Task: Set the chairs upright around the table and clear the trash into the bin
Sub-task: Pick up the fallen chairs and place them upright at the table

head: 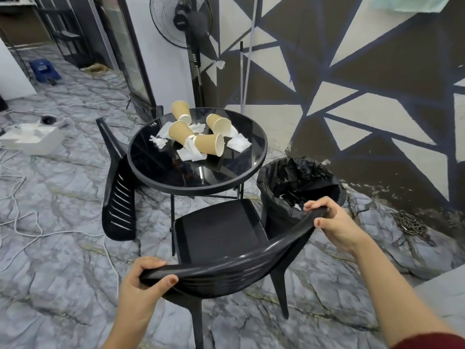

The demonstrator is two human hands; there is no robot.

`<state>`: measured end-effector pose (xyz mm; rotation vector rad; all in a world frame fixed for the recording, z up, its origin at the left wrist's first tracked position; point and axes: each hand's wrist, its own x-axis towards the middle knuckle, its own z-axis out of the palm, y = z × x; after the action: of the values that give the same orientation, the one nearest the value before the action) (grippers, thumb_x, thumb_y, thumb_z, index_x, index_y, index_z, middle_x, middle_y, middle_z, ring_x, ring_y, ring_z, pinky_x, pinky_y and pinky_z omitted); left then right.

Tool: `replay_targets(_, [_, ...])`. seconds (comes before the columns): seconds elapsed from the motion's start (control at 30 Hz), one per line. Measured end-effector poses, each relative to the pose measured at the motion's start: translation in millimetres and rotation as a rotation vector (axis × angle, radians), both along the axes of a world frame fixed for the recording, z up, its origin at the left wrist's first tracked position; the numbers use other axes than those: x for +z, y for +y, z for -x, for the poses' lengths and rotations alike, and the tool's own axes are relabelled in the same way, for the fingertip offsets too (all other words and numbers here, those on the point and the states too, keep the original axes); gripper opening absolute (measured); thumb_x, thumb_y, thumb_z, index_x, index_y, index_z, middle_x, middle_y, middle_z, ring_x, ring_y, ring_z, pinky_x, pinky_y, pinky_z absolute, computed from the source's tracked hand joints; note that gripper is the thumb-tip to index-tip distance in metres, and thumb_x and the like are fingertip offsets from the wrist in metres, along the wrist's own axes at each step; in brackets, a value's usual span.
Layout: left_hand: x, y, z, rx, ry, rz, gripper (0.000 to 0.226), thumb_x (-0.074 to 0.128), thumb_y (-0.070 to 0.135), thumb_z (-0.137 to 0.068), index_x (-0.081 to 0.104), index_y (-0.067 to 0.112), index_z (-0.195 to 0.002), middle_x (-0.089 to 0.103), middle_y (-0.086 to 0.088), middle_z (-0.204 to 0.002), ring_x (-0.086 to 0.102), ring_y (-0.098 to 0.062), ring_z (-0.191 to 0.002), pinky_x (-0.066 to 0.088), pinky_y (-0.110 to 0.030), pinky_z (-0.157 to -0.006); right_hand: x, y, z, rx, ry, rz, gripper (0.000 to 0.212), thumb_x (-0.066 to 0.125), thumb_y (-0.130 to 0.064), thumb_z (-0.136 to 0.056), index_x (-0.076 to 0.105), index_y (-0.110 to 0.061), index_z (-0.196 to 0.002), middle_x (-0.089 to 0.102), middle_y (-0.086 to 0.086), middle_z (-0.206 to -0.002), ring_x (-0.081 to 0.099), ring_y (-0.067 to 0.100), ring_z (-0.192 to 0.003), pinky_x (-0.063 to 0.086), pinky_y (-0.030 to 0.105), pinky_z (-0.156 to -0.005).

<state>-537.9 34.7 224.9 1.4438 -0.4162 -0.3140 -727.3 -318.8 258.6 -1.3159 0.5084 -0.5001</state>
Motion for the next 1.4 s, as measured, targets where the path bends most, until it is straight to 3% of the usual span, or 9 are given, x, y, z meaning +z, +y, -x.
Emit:
replay_targets(0.1, [5,-9,-12,-0.053,0.002,-0.049,0.044,0.089,0.020,-0.031,0.065,0.018,-0.068,0.065,0.012,-0.074,0.060,0.002,-0.069,0.049,-0.009,-0.063,3,-7,-4,-0.001,0.024,-0.001,0.052,0.094,-0.035,-0.022,0.064,-0.025,-0.063,0.060,0.004,-0.093,0.059,0.016,-0.089,0.053,0.022,-0.070])
replay_targets(0.17, [4,-11,-15,-0.073,-0.003,-0.055,0.041,0.084,0.032,-0.029,0.067,0.024,-0.066,0.066,0.016,-0.073,0.060,0.002,-0.070,0.050,-0.010,-0.064,-2,-8,5,0.016,0.020,-0.012,0.045,0.092,-0.021,-0.028,0.063,-0.025,-0.062,0.058,0.006,-0.093,0.056,0.017,-0.096,0.053,0.021,-0.069])
replay_targets(0.3, [4,-11,-22,-0.068,0.030,-0.040,0.062,0.087,0.059,-0.017,0.067,0.024,-0.064,0.065,0.014,-0.071,0.061,0.001,-0.068,0.049,-0.010,-0.065,-13,-1,7,-0.010,-0.040,-0.032,0.033,0.064,0.004,-0.056,0.062,-0.028,-0.063,0.054,0.006,-0.092,0.051,0.021,-0.095,0.052,0.019,-0.070])
replay_targets(0.47, [12,-20,-41,-0.150,0.008,-0.067,0.050,0.087,0.043,-0.025,0.066,0.023,-0.066,0.061,0.015,-0.070,0.057,-0.006,-0.069,0.047,-0.011,-0.062,-19,3,8,-0.066,-0.088,-0.011,0.047,0.068,0.018,-0.055,0.062,-0.028,-0.064,0.065,-0.008,-0.080,0.059,0.009,-0.088,0.052,0.017,-0.072])
replay_targets(0.63, [23,-40,-59,-0.224,-0.006,-0.057,0.035,0.082,0.029,-0.034,0.065,0.019,-0.064,0.061,0.015,-0.066,0.058,0.001,-0.064,0.048,-0.011,-0.060,-19,0,8,-0.152,-0.120,-0.032,0.040,0.054,0.010,-0.067,0.064,-0.029,-0.065,0.065,-0.010,-0.077,0.060,0.007,-0.079,0.051,0.015,-0.071])
replay_targets(0.9, [3,-27,-36,-0.183,0.028,-0.031,0.035,0.080,0.030,-0.038,0.066,0.021,-0.068,0.064,0.014,-0.072,0.060,-0.003,-0.070,0.051,-0.014,-0.066,-18,-7,11,-0.095,-0.025,-0.025,0.060,0.039,0.022,-0.080,0.064,-0.030,-0.065,0.067,-0.012,-0.079,0.063,0.003,-0.080,0.052,0.015,-0.071])
replay_targets(1.07, [0,-24,-33,-0.164,0.010,-0.057,0.042,0.083,0.037,-0.038,0.065,0.022,-0.074,0.064,0.014,-0.075,0.059,-0.006,-0.073,0.050,-0.015,-0.067,-20,-7,14,-0.076,0.008,-0.002,0.058,0.041,0.019,-0.081,0.067,-0.032,-0.072,0.068,-0.011,-0.082,0.062,0.004,-0.083,0.052,0.016,-0.073])
replay_targets(1.2, [1,-24,-38,-0.177,-0.020,-0.076,0.059,0.085,0.061,-0.032,0.067,0.025,-0.075,0.065,0.012,-0.078,0.060,-0.007,-0.075,0.050,-0.015,-0.069,-18,-6,14,-0.077,0.000,-0.020,0.060,0.040,0.020,-0.081,0.066,-0.032,-0.067,0.068,-0.012,-0.078,0.063,0.004,-0.079,0.052,0.016,-0.071])
replay_targets(1.4, [0,-26,-38,-0.170,0.002,-0.049,0.059,0.086,0.060,-0.028,0.069,0.025,-0.073,0.067,0.012,-0.076,0.061,-0.004,-0.073,0.051,-0.013,-0.067,-13,-1,16,-0.074,-0.002,-0.030,0.050,0.050,0.015,-0.076,0.066,-0.032,-0.066,0.059,-0.001,-0.086,0.061,0.005,-0.076,0.052,0.017,-0.070])
